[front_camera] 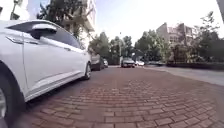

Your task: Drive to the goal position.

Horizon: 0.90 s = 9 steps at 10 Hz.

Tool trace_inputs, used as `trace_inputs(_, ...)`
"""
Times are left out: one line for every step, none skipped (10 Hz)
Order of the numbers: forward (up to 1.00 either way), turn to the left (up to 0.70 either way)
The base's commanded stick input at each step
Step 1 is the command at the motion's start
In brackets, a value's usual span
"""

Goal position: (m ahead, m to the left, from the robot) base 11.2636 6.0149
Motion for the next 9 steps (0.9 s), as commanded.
trace_inputs(0.70,0.00)
trace_inputs(0.70,0.00)
trace_inputs(0.70,0.00)
trace_inputs(0.70,0.00)
trace_inputs(0.70,0.00)
trace_inputs(0.70,0.00)
trace_inputs(0.70,0.00)
trace_inputs(0.70,0.00)
trace_inputs(0.70,0.00)
